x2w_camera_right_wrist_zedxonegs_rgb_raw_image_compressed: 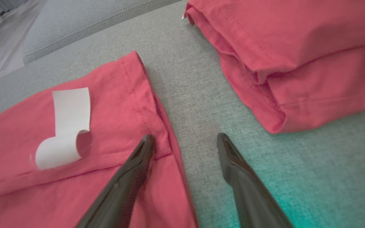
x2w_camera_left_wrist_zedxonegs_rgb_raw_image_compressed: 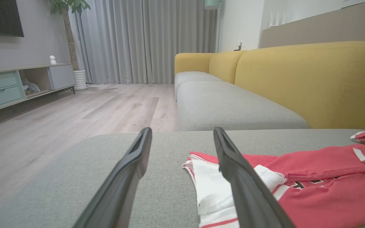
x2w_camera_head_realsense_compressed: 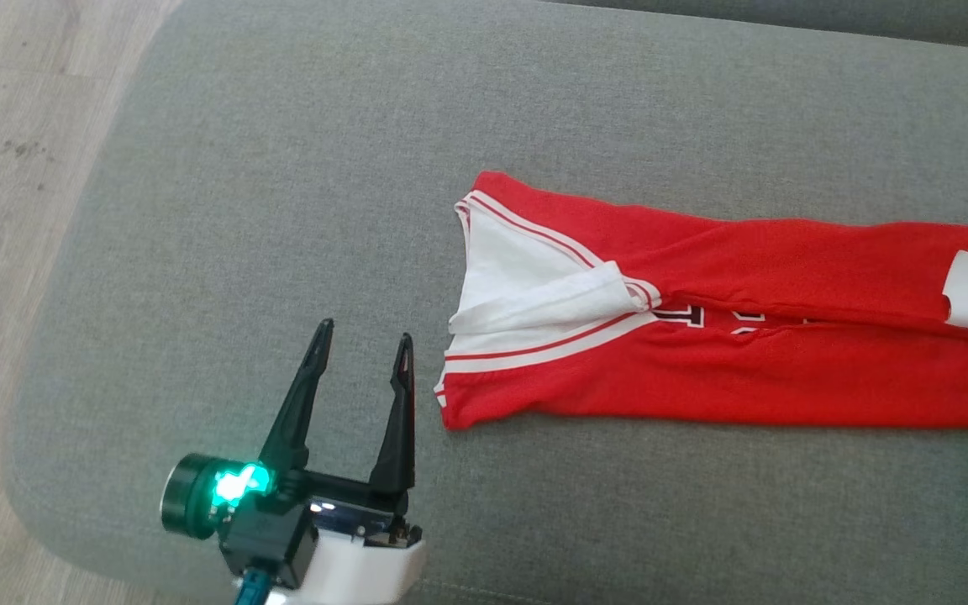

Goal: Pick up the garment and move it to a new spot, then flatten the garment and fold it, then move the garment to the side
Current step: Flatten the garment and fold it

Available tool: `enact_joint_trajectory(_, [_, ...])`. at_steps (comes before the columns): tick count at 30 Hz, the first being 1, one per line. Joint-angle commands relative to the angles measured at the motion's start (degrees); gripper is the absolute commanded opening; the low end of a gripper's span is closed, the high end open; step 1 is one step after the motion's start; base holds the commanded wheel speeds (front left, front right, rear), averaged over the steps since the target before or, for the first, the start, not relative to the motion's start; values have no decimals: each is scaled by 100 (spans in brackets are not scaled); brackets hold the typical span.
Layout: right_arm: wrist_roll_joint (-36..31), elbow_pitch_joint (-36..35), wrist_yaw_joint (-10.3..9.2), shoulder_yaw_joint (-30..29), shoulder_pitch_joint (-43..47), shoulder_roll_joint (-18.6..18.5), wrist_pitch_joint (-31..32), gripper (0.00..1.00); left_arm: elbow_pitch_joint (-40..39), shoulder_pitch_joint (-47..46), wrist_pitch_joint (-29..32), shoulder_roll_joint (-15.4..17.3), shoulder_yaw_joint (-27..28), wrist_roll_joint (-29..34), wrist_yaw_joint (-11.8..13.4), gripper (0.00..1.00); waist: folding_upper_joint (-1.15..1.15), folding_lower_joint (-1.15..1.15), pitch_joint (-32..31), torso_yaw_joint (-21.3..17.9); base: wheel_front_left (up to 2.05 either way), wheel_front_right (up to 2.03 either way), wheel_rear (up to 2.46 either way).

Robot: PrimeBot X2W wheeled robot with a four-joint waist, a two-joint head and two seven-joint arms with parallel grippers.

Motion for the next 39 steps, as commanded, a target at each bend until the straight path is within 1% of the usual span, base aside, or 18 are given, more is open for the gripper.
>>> enact_joint_trajectory(1, [-66, 7, 37, 60, -126, -141, 119, 100, -151, -26, -35, -57, 298, 90, -67, 100, 0, 0, 2, -8, 0, 0, 0])
enact_joint_trajectory(3, [-73, 80, 37, 77, -178, -123, 210, 100, -124, 20, -35, -144, 407, 170, -172, 100, 0, 0, 3, -20, 0, 0, 0])
enact_joint_trajectory(4, [-52, 88, 37, 115, -198, -116, 262, 96, -110, 41, -36, -185, 457, 208, -224, 100, 0, 0, 2, -28, 0, 0, 0])
enact_joint_trajectory(5, [-19, 84, 37, 160, -210, -117, 312, 70, -97, 60, -36, -224, 506, 245, -273, 100, 0, 0, -1, -36, 0, 0, 0])
enact_joint_trajectory(6, [21, 75, 37, 193, -218, -123, 354, 56, -85, 77, -36, -260, 551, 282, -322, 100, 0, 0, -6, -44, 0, 0, 0])
enact_joint_trajectory(7, [67, 56, 37, 234, -227, -131, 399, 47, -75, 92, -36, -295, 595, 316, -371, 100, 0, 0, -10, -51, 0, 0, 0])
enact_joint_trajectory(9, [183, 6, 37, 359, -216, -148, 532, 35, -52, 121, -36, -359, 683, 380, -464, 100, 0, 0, -28, -60, 0, 0, 0])
enact_joint_trajectory(10, [236, -24, 37, 431, -197, -167, 598, 35, -39, 136, -36, -389, 725, 409, -509, 100, 0, 0, -41, -63, 0, 0, 0])
enact_joint_trajectory(11, [292, -55, 37, 490, -173, -192, 653, 15, -27, 152, -36, -418, 765, 437, -553, 100, 0, 0, -55, -63, 0, 0, 0])
enact_joint_trajectory(12, [341, -85, 37, 539, -148, -225, 686, 0, -15, 167, -36, -445, 805, 466, -593, 100, 0, 0, -68, -63, 0, 0, 0])
enact_joint_trajectory(20, [601, -295, 37, 607, -75, -604, 438, 0, 49, 303, -36, -658, 1053, 672, -830, 100, 0, 0, -225, -84, 0, 0, 0])
enact_joint_trajectory(24, [723, -424, 37, 569, -82, -938, 330, 0, 48, 366, -36, -732, 1155, 748, -924, 100, 0, 0, -284, -136, 0, 0, 0])
enact_joint_trajectory(29, [787, -735, 37, 582, -100, -1281, 443, 0, 36, 456, -36, -791, 1295, 816, -1023, 100, 0, 0, -340, -259, 0, 0, 0])
enact_joint_trajectory(33, [807, -1136, 37, 637, -127, -1288, 550, 0, 41, 504, -36, -840, 1365, 855, -1104, 100, 0, 0, -374, -358, 0, 0, 0])
enact_joint_trajectory(39, [685, -1673, 37, 712, -131, -1039, 725, 0, 90, 527, -36, -898, 1412, 928, -1212, 100, 0, 0, -421, -464, 0, 0, 0])
